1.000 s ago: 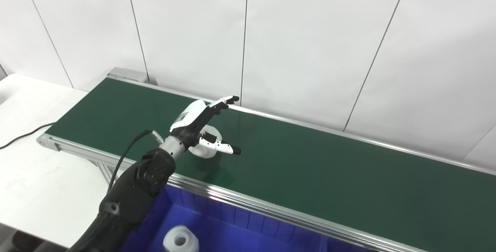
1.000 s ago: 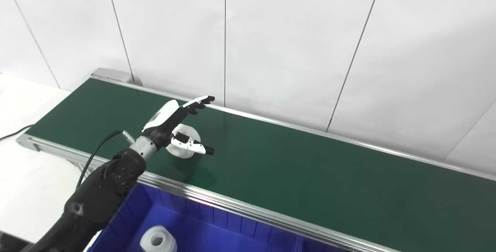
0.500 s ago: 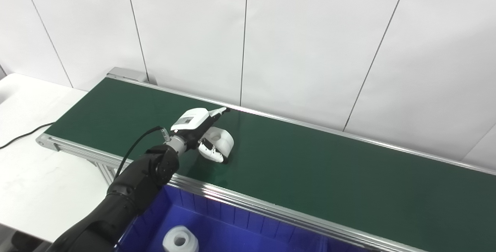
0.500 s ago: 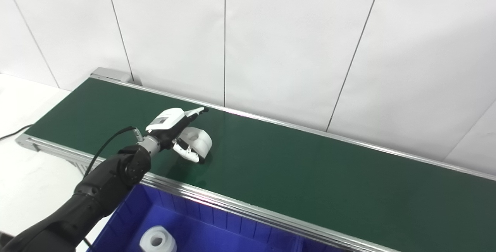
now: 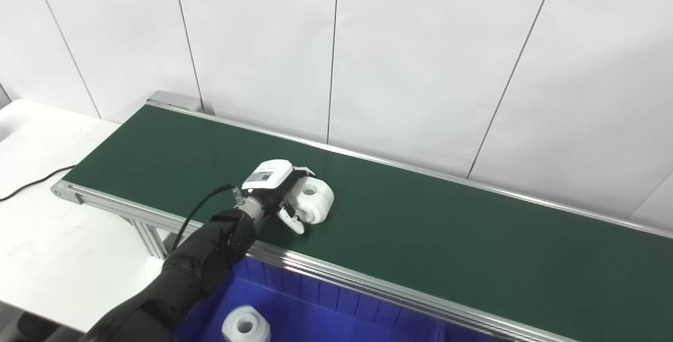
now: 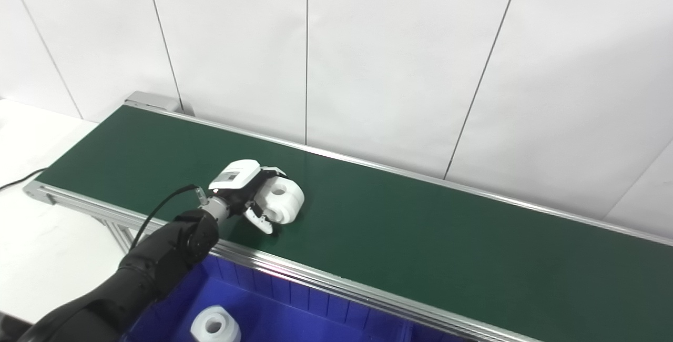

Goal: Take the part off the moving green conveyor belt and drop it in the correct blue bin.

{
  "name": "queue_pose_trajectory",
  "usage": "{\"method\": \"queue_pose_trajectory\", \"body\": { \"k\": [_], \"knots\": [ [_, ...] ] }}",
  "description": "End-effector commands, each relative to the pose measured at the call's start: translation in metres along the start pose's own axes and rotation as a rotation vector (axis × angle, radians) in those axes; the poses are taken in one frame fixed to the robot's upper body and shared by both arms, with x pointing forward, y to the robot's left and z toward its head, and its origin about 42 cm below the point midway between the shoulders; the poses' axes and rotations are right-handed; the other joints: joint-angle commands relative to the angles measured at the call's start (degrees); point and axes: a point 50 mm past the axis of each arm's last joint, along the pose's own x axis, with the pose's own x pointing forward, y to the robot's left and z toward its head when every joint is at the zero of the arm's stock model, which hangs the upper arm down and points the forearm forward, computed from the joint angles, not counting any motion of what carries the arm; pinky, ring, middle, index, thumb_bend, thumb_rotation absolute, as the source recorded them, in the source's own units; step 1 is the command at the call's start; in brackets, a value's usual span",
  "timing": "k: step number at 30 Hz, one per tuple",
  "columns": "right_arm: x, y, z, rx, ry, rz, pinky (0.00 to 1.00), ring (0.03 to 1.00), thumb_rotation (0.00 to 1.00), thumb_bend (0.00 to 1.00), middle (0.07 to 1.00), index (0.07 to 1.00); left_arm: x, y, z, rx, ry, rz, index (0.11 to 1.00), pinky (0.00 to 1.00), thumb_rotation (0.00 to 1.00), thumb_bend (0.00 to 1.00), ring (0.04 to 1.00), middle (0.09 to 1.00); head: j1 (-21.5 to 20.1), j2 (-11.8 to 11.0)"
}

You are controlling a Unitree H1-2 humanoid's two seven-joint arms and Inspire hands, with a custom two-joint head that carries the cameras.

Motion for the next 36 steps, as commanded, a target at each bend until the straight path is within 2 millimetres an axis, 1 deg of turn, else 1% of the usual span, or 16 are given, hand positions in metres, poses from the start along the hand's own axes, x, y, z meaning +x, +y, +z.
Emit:
{"method": "queue_pose_trajectory", "body": {
  "k": [1,6,11,14,16,17,18,19,20,21,22,23,28,29,32,36],
  "knots": [
    [0.003,-0.004,0.012,0.024,-0.086,-0.034,0.61,0.69,0.59,0.59,0.714,0.737,0.016,0.026,0.018,-0.032,-0.084,0.116,0.55,0.37,0.0,0.49,0.39,0.484,0.03,0.08],
    [0.003,-0.004,0.012,0.027,-0.085,-0.036,0.62,0.699,0.59,0.61,0.717,0.739,0.015,0.022,0.025,-0.111,-0.115,0.149,0.525,0.46,0.0,0.5,0.418,0.502,-0.06,0.32],
    [0.003,-0.003,0.012,0.042,-0.082,-0.033,0.63,0.699,0.56,0.61,0.716,0.738,0.012,0.02,0.027,-0.186,-0.134,0.167,0.515,0.49,0.0,0.5,0.429,0.506,-0.67,0.84],
    [0.002,-0.001,0.015,0.041,-0.09,-0.033,0.64,0.7,0.55,0.6,0.716,0.736,0.006,0.02,0.028,-0.247,-0.138,0.186,0.514,0.5,0.0,0.5,0.433,0.504,-2.45,1.98],
    [0.001,-0.001,0.017,0.036,-0.099,-0.033,0.64,0.703,0.54,0.59,0.719,0.737,-0.002,0.019,0.03,-0.282,-0.154,0.207,0.521,0.48,0.0,0.5,0.425,0.501,-3.91,3.01],
    [0.001,0.0,0.018,0.034,-0.105,-0.032,0.64,0.704,0.54,0.58,0.72,0.737,-0.007,0.019,0.03,-0.297,-0.166,0.215,0.524,0.46,0.0,0.5,0.421,0.5,-5.79,4.24],
    [0.0,0.0,0.02,0.034,-0.11,-0.032,0.64,0.703,0.54,0.58,0.719,0.737,-0.011,0.018,0.032,-0.316,-0.179,0.221,0.518,0.46,0.0,0.5,0.422,0.506,-5.79,4.24],
    [0.0,0.001,0.022,0.037,-0.115,-0.032,0.64,0.704,0.54,0.58,0.72,0.737,-0.016,0.018,0.033,-0.33,-0.191,0.225,0.516,0.45,0.0,0.5,0.422,0.51,-7.68,5.25],
    [-0.001,0.001,0.023,0.039,-0.119,-0.031,0.65,0.706,0.53,0.58,0.721,0.736,-0.02,0.018,0.033,-0.339,-0.198,0.226,0.513,0.45,0.0,0.5,0.424,0.511,-7.68,5.25],
    [0.0,0.002,0.024,0.046,-0.122,-0.03,0.65,0.707,0.53,0.59,0.721,0.736,-0.029,0.014,0.036,-0.356,-0.222,0.231,0.512,0.45,0.0,0.5,0.425,0.512,-9.4,6.33],
    [0.0,0.003,0.026,0.05,-0.124,-0.029,0.64,0.705,0.52,0.6,0.721,0.736,-0.035,0.012,0.038,-0.367,-0.237,0.234,0.506,0.47,0.0,0.5,0.437,0.509,-9.7,6.55],
    [0.0,0.004,0.027,0.056,-0.127,-0.028,0.64,0.704,0.52,0.6,0.721,0.735,-0.045,0.008,0.042,-0.396,-0.252,0.23,0.504,0.48,0.0,0.5,0.441,0.508,-11.23,7.9],
    [0.003,0.005,0.035,0.039,-0.141,-0.019,0.63,0.706,0.53,0.59,0.724,0.743,-0.082,-0.014,0.055,-0.476,-0.27,0.196,0.521,0.46,0.0,0.5,0.431,0.504,-13.71,10.79],
    [0.003,0.005,0.036,0.034,-0.141,-0.018,0.64,0.706,0.55,0.59,0.722,0.742,-0.086,-0.018,0.057,-0.483,-0.267,0.189,0.519,0.46,0.0,0.5,0.432,0.506,-13.71,10.79],
    [0.005,0.005,0.039,0.036,-0.142,-0.022,0.64,0.7,0.57,0.61,0.713,0.737,-0.105,-0.042,0.066,-0.537,-0.251,0.151,0.525,0.43,0.0,0.5,0.423,0.506,-13.6,11.69],
    [0.004,0.003,0.041,0.048,-0.145,-0.023,0.64,0.7,0.57,0.62,0.712,0.733,-0.122,-0.07,0.077,-0.552,-0.244,0.099,0.513,0.47,0.0,0.5,0.439,0.503,-13.53,12.33]
  ]
}}
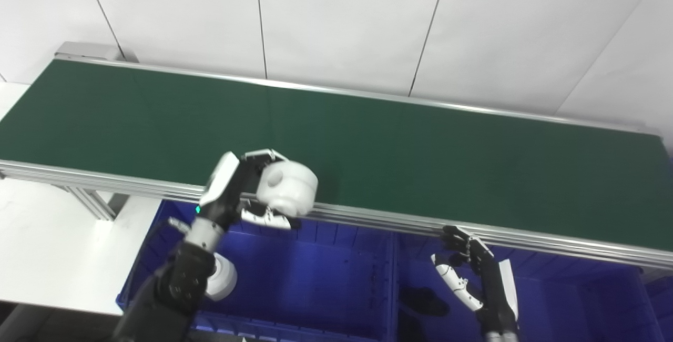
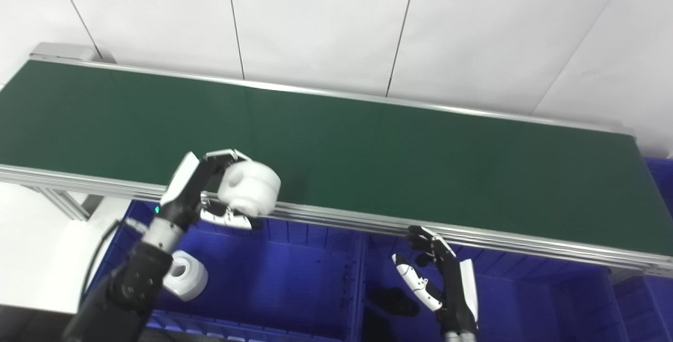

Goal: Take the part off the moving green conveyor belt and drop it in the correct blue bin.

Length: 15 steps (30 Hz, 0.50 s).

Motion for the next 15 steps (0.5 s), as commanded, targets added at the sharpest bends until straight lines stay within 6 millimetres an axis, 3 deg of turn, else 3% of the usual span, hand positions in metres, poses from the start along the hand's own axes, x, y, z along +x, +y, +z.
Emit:
{"method": "queue_pose_trajectory", "body": {
  "k": [1,7,12,13,14,15],
  "knots": [
    [0.004,-0.004,0.009,0.015,-0.045,-0.011,0.64,0.7,0.56,0.62,0.713,0.733,0.004,-0.004,0.011,0.001,-0.06,-0.01,0.521,0.46,0.0,0.5,0.431,0.501,-0.06,0.33],
    [0.004,-0.005,0.009,0.033,-0.043,-0.013,0.63,0.7,0.55,0.63,0.712,0.728,-0.012,-0.028,-0.003,0.027,0.058,-0.139,0.555,0.35,0.0,0.49,0.378,0.471,-0.18,0.69],
    [0.003,-0.006,0.008,0.04,-0.041,-0.013,0.62,0.698,0.54,0.62,0.713,0.729,-0.008,-0.027,-0.007,0.081,0.182,-0.24,0.562,0.4,0.0,0.49,0.392,0.479,-0.04,0.6],
    [0.003,-0.006,0.009,0.036,-0.04,-0.013,0.62,0.696,0.54,0.62,0.713,0.728,-0.006,-0.028,-0.007,0.109,0.229,-0.277,0.549,0.46,0.0,0.5,0.497,0.477,-0.17,0.58],
    [0.003,-0.006,0.009,0.034,-0.039,-0.014,0.62,0.696,0.54,0.62,0.712,0.728,-0.004,-0.029,-0.007,0.136,0.271,-0.31,0.546,0.47,0.0,0.5,0.519,0.476,-0.21,0.59],
    [0.003,-0.005,0.009,0.036,-0.037,-0.016,0.62,0.697,0.54,0.61,0.713,0.728,-0.003,-0.03,-0.008,0.162,0.312,-0.341,0.523,0.53,0.03,0.5,0.601,0.605,-0.22,0.67]
  ]
}}
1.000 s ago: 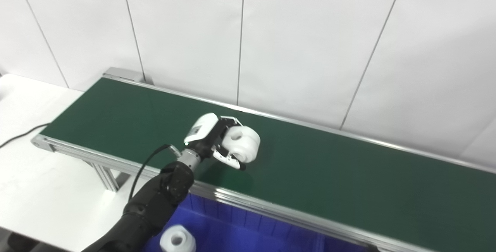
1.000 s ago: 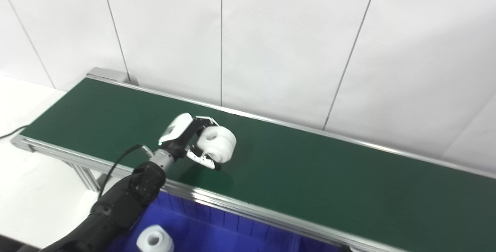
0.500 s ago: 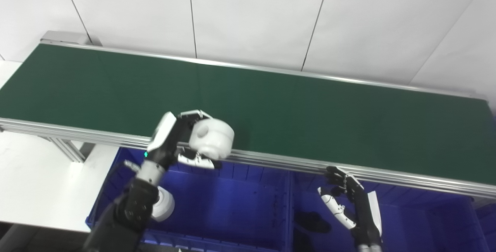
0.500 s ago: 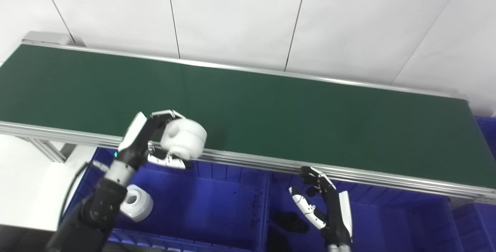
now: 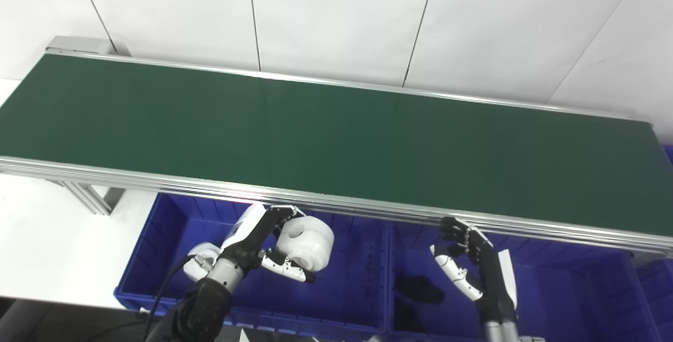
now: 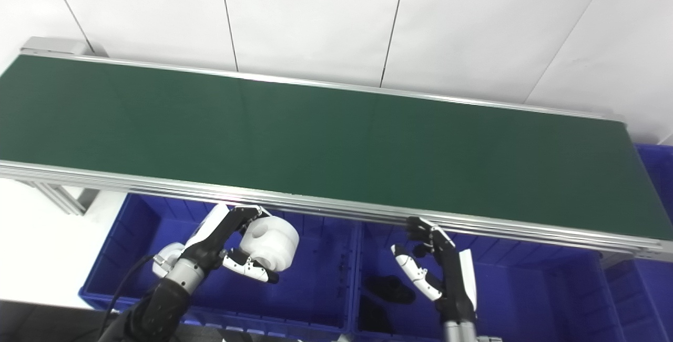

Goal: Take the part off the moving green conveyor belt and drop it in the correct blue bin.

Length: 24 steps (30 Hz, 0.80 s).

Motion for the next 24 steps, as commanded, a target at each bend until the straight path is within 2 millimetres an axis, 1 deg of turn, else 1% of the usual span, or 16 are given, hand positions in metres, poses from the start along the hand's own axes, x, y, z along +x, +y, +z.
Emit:
{"method": "queue_pose_trajectory", "body": {
  "k": [1,2,4,5,7,12,13,16,17,19,20,22,24],
  "knots": [
    [0.005,-0.002,0.01,0.009,-0.055,-0.011,0.62,0.698,0.54,0.62,0.713,0.726,0.012,0.016,0.015,0.077,0.046,-0.029,0.693,0.62,0.05,0.55,0.711,0.734,0.04,0.0],
    [0.005,-0.002,0.01,0.011,-0.057,-0.011,0.62,0.698,0.54,0.62,0.713,0.726,0.014,0.016,0.014,0.096,0.083,-0.055,0.767,0.68,0.09,0.57,0.773,0.8,0.04,-0.02],
    [0.004,-0.002,0.01,0.013,-0.057,-0.013,0.63,0.702,0.55,0.63,0.714,0.725,0.017,0.016,0.013,0.132,0.134,-0.101,0.872,0.77,0.2,0.6,0.863,0.89,0.17,-0.21],
    [0.004,-0.002,0.01,0.017,-0.054,-0.015,0.63,0.702,0.55,0.63,0.714,0.725,0.018,0.016,0.013,0.139,0.148,-0.114,0.904,0.78,0.23,0.62,0.879,0.916,0.17,-0.21],
    [0.004,-0.002,0.01,0.018,-0.052,-0.016,0.63,0.702,0.56,0.64,0.714,0.725,0.019,0.016,0.013,0.141,0.156,-0.124,0.936,0.8,0.26,0.64,0.899,0.941,0.29,-0.26],
    [0.004,-0.001,0.008,0.01,-0.05,-0.015,0.63,0.702,0.58,0.64,0.714,0.729,0.015,0.018,0.013,0.1,0.094,-0.078,0.956,0.8,0.27,0.67,0.919,0.966,0.2,-0.64],
    [0.004,-0.001,0.008,0.015,-0.046,-0.016,0.63,0.701,0.58,0.64,0.714,0.729,0.014,0.018,0.014,0.082,0.069,-0.055,0.957,0.8,0.27,0.68,0.919,0.967,0.2,-0.64],
    [0.004,-0.001,0.007,0.018,-0.044,-0.016,0.63,0.703,0.57,0.64,0.717,0.73,0.011,0.017,0.02,-0.006,-0.003,0.014,0.951,0.8,0.28,0.7,0.907,0.958,0.06,-1.1],
    [0.004,-0.002,0.007,0.014,-0.045,-0.015,0.63,0.703,0.57,0.64,0.717,0.731,0.009,0.016,0.022,-0.035,-0.025,0.032,0.945,0.8,0.34,0.71,0.907,0.95,0.06,-1.1],
    [0.004,-0.003,0.007,0.009,-0.046,-0.014,0.63,0.701,0.56,0.64,0.716,0.731,0.004,0.012,0.032,-0.132,-0.084,0.071,0.937,0.81,0.39,0.72,0.905,0.935,0.02,-1.04],
    [0.003,-0.004,0.007,0.004,-0.046,-0.013,0.63,0.7,0.56,0.64,0.716,0.731,0.002,0.007,0.038,-0.207,-0.123,0.091,0.934,0.82,0.4,0.72,0.904,0.929,-0.08,-0.95],
    [0.002,-0.006,0.007,-0.001,-0.046,-0.01,0.63,0.7,0.57,0.65,0.715,0.733,-0.002,-0.002,0.048,-0.313,-0.173,0.113,0.919,0.83,0.39,0.73,0.895,0.913,-0.23,-0.93],
    [0.0,-0.008,0.008,0.003,-0.038,-0.008,0.63,0.703,0.57,0.65,0.717,0.736,-0.004,-0.015,0.056,-0.39,-0.212,0.121,0.919,0.84,0.39,0.74,0.899,0.915,-0.13,-0.76]
  ]
}}
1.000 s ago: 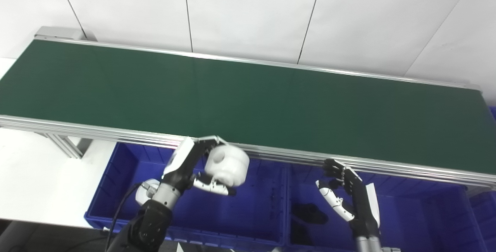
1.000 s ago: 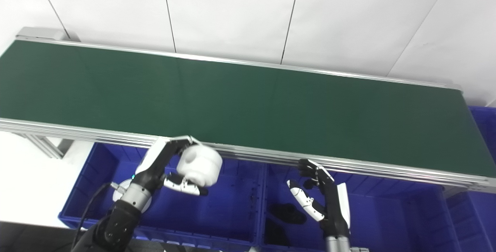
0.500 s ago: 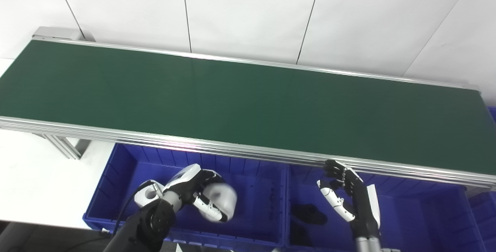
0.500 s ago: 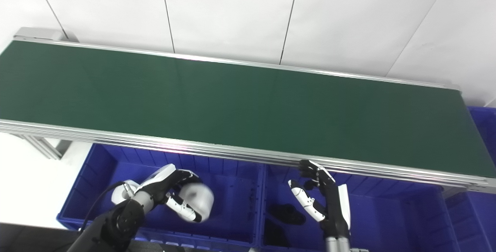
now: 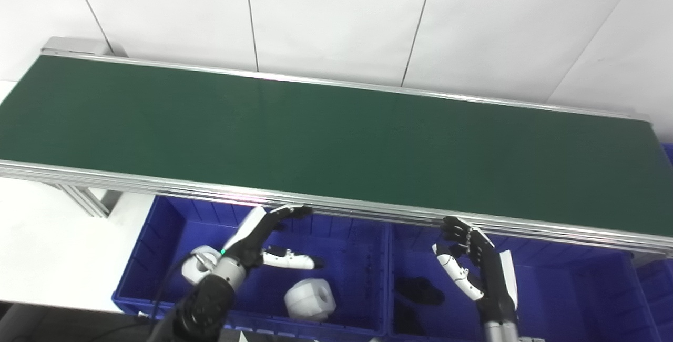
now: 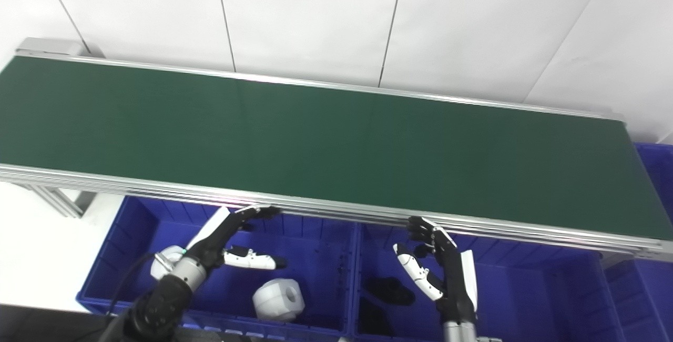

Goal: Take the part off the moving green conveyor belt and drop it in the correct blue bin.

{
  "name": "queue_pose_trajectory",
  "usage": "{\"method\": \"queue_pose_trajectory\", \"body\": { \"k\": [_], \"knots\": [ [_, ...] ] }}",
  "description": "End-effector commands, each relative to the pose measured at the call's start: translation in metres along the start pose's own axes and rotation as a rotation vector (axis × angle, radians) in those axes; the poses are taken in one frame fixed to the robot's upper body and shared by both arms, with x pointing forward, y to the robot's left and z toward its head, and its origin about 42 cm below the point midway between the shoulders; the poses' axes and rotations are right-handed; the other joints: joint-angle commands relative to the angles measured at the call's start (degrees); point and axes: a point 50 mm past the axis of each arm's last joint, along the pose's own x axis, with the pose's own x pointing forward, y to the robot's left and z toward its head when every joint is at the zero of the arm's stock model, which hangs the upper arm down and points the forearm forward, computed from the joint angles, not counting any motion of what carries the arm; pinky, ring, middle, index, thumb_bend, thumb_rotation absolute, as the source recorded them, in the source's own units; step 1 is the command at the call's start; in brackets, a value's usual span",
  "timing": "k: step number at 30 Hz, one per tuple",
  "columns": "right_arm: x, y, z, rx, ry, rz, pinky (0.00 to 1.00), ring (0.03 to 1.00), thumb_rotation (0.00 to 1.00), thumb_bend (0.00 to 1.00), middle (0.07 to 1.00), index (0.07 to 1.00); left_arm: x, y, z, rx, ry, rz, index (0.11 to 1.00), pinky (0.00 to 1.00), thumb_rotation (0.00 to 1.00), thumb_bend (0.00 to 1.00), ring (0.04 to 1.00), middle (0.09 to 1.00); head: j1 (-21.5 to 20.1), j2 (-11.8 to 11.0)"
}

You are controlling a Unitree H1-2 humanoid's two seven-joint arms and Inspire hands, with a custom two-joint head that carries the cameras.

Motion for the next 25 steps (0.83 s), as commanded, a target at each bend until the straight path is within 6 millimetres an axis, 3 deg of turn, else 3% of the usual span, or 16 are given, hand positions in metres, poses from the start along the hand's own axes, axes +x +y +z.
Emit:
{"method": "queue_pose_trajectory", "body": {
  "k": [1,5,25],
  "knots": [
    [0.0,-0.009,0.008,-0.004,-0.04,-0.007,0.64,0.706,0.56,0.66,0.719,0.737,0.006,-0.013,0.027,-0.072,-0.155,0.025,0.922,0.84,0.39,0.73,0.903,0.92,0.51,0.24],
    [-0.003,-0.013,0.007,-0.008,-0.03,-0.009,0.65,0.706,0.56,0.66,0.721,0.739,0.001,-0.028,0.021,-0.065,-0.199,-0.003,0.925,0.85,0.43,0.75,0.908,0.932,0.87,0.35],
    [0.001,-0.016,0.009,-0.018,-0.006,0.022,0.65,0.73,0.46,0.78,0.744,0.764,0.009,-0.024,0.017,-0.039,-0.195,0.035,0.895,0.81,0.38,0.73,0.871,0.893,0.77,0.15]
  ]
}}
